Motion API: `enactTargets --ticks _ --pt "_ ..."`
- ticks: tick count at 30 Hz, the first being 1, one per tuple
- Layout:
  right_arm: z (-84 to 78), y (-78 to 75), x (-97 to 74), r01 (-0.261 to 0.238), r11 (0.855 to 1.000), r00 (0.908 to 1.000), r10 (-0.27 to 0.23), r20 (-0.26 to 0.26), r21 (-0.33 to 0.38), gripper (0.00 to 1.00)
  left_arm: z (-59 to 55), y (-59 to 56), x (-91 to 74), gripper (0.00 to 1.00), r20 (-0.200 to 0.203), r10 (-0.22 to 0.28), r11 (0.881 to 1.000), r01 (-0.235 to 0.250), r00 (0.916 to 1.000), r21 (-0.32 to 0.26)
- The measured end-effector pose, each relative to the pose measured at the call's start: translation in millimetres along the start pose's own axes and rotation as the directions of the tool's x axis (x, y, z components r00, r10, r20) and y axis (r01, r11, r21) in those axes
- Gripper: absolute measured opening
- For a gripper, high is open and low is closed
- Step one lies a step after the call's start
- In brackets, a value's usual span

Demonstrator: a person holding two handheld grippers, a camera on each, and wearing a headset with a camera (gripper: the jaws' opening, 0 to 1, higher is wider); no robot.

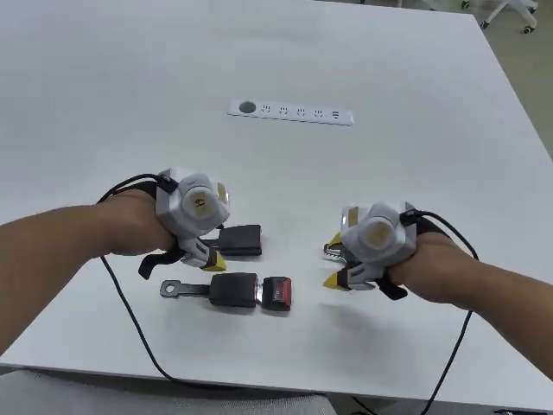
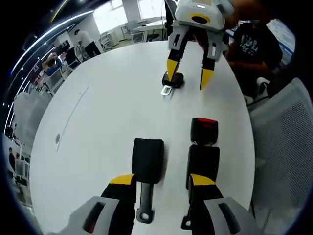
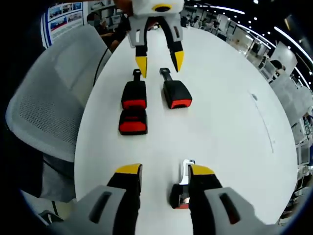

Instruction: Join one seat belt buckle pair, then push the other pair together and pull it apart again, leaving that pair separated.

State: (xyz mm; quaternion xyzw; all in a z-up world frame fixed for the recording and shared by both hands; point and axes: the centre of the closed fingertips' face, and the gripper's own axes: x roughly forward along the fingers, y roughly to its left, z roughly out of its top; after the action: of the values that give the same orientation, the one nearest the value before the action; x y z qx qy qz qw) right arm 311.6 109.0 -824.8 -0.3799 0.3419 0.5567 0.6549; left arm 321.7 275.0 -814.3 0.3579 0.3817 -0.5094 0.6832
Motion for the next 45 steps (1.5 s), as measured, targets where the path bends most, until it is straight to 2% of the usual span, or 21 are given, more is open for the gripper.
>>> enactTargets --ticks 4,9,15,22,24,30,32,33,34,35,39,41,43,45 --pt "-18.5 -14.8 -6.3 0.022 1.0 0.9994 -0.022 -0.029 0.014 0.39 1.2 8.0 2.4 0.44 -0.016 -0.008 0.999 0.009 0.9998 0.033" --pt "-40.1 -26.9 -6.9 0.033 0.999 0.9973 -0.03 -0.067 0.039 0.39 -0.5 21.7 9.0 0.45 -0.03 0.001 0.999 0.0 0.9995 0.038" --pt "-48.5 -31.2 -1.6 0.027 0.998 0.9961 -0.023 -0.085 0.05 0.39 -7.7 25.5 18.3 0.46 -0.059 -0.015 0.999 0.018 0.9981 0.051" --pt "-62.8 -30.7 12.5 -0.008 0.998 0.9926 0.014 -0.12 0.057 0.36 -10.4 24.6 31.2 0.44 -0.084 -0.034 0.996 0.041 0.9959 0.082" --pt "-62.0 -30.4 13.0 -0.01 0.998 0.9936 0.017 -0.111 0.063 0.36 -12.4 27.0 34.0 0.44 -0.092 -0.038 0.996 0.044 0.9951 0.072" --pt "-63.8 -29.6 13.8 -0.02 0.999 0.9945 0.024 -0.101 0.036 0.36 -9.0 26.2 35.6 0.4 -0.09 -0.054 0.995 0.062 0.9945 0.08" --pt "-63.8 -30.3 13.4 -0.028 0.999 0.9952 0.032 -0.092 0.047 0.35 -9.7 24.1 36.8 0.36 -0.094 -0.064 0.994 0.072 0.9935 0.085" --pt "-63.6 -30.1 13.4 -0.033 0.998 0.9955 0.037 -0.087 0.049 0.35 -11.2 19.8 38.3 0.32 -0.099 -0.085 0.991 0.095 0.9915 0.097" --pt "-64.0 -30.6 13.9 -0.036 0.998 0.9957 0.041 -0.084 0.056 0.35 -11.1 20.0 39.1 0.32 -0.095 -0.078 0.991 0.088 0.9923 0.097" --pt "-64.0 -30.1 14.2 -0.04 0.998 0.9955 0.044 -0.083 0.054 0.35 -12.7 22.9 42.6 0.32 -0.099 -0.067 0.989 0.079 0.9928 0.123" --pt "-64.7 -30.1 15.4 -0.058 0.997 0.9942 0.062 -0.088 0.055 0.35 -15.7 22.0 45.0 0.32 -0.128 -0.057 0.977 0.081 0.9902 0.199" --pt "-64.6 -29.8 15.6 -0.068 0.996 0.9934 0.072 -0.089 0.057 0.35 -16.1 20.5 45.2 0.32 -0.135 -0.058 0.974 0.086 0.9891 0.208" --pt "-64.7 -29.8 16.1 -0.079 0.995 0.9922 0.085 -0.092 0.061 0.35 -14.4 20.1 43.8 0.32 -0.132 -0.066 0.981 0.089 0.9891 0.174" --pt "-65.0 -29.7 16.8 -0.089 0.994 0.991 0.094 -0.095 0.056 0.35 -14.1 19.0 43.2 0.32 -0.126 -0.071 0.982 0.091 0.9895 0.167"
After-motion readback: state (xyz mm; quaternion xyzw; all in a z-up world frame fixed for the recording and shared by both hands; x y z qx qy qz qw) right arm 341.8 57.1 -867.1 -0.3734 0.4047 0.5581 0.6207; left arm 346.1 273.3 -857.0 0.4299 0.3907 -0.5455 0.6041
